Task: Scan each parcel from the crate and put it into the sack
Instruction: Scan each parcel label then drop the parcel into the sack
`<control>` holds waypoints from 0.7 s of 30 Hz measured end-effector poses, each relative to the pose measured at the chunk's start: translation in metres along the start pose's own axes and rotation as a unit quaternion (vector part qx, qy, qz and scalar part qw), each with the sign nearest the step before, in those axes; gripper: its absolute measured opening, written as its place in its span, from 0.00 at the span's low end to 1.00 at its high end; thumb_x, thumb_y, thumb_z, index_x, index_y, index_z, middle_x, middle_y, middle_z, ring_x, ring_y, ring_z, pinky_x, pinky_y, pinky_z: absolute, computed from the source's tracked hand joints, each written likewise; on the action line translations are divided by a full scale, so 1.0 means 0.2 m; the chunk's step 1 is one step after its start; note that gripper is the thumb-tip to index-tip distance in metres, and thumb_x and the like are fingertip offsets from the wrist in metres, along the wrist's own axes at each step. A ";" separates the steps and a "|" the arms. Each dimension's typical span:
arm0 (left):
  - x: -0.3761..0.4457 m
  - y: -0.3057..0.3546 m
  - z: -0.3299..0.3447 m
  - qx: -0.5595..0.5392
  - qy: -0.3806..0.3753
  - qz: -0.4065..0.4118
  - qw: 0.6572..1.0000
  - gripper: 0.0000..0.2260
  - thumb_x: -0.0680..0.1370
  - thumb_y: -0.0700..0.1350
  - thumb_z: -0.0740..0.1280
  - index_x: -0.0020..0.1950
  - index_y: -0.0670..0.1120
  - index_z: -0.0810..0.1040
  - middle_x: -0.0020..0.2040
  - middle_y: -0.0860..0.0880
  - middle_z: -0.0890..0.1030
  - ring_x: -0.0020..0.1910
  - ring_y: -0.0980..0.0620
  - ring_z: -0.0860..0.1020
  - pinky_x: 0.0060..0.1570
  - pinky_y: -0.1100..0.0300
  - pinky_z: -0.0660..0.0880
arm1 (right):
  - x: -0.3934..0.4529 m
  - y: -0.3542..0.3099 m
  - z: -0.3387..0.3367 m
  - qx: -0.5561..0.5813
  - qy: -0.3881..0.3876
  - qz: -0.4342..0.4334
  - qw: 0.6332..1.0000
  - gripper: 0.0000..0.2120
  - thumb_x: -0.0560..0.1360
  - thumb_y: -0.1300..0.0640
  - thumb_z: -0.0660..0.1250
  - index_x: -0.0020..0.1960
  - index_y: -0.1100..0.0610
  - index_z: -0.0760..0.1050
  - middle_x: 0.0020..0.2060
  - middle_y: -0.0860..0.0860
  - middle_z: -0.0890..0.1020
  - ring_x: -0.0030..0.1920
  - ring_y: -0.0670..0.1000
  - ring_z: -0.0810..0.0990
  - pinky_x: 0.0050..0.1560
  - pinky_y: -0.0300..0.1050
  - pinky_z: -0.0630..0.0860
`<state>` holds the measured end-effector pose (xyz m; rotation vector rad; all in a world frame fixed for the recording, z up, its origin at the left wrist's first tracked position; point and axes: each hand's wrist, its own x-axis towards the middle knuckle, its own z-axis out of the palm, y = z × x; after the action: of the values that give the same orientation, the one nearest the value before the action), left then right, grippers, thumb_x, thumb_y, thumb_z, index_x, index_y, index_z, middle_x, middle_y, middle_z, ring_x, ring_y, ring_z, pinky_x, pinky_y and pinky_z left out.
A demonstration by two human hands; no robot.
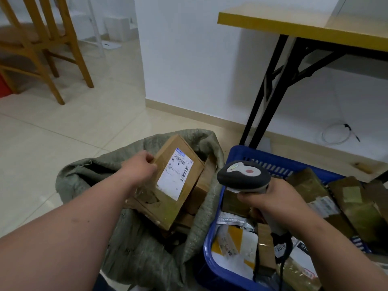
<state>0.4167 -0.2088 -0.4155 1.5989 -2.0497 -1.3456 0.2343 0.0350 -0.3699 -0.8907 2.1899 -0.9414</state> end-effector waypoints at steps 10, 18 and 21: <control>0.12 0.09 0.13 0.187 -0.022 0.015 0.982 0.20 0.81 0.39 0.58 0.73 0.51 0.72 0.71 0.45 0.74 0.67 0.44 0.73 0.63 0.57 0.70 | 0.08 0.07 -0.03 0.024 0.016 0.033 0.999 0.06 0.70 0.56 0.76 0.44 0.54 0.80 0.28 0.52 0.83 0.26 0.46 0.80 0.26 0.34 0.74; 0.08 0.09 0.15 0.114 -0.034 0.036 0.992 0.22 0.81 0.41 0.61 0.75 0.49 0.68 0.71 0.44 0.73 0.67 0.44 0.73 0.67 0.52 0.70 | 0.06 0.08 -0.05 0.045 0.008 0.041 0.998 0.07 0.70 0.55 0.76 0.43 0.54 0.79 0.27 0.53 0.82 0.26 0.47 0.80 0.27 0.38 0.75; 0.05 0.09 0.13 0.075 -0.020 0.043 0.996 0.21 0.81 0.42 0.62 0.75 0.50 0.69 0.72 0.43 0.73 0.66 0.44 0.74 0.66 0.51 0.71 | 0.02 0.09 -0.08 0.056 0.014 0.039 0.998 0.08 0.70 0.55 0.76 0.46 0.52 0.80 0.28 0.50 0.83 0.27 0.46 0.81 0.28 0.37 0.75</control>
<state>0.3844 -0.2040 -0.4194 1.5341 -2.2647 -1.2304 0.2145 0.0466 -0.3755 -0.7382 2.1555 -1.0342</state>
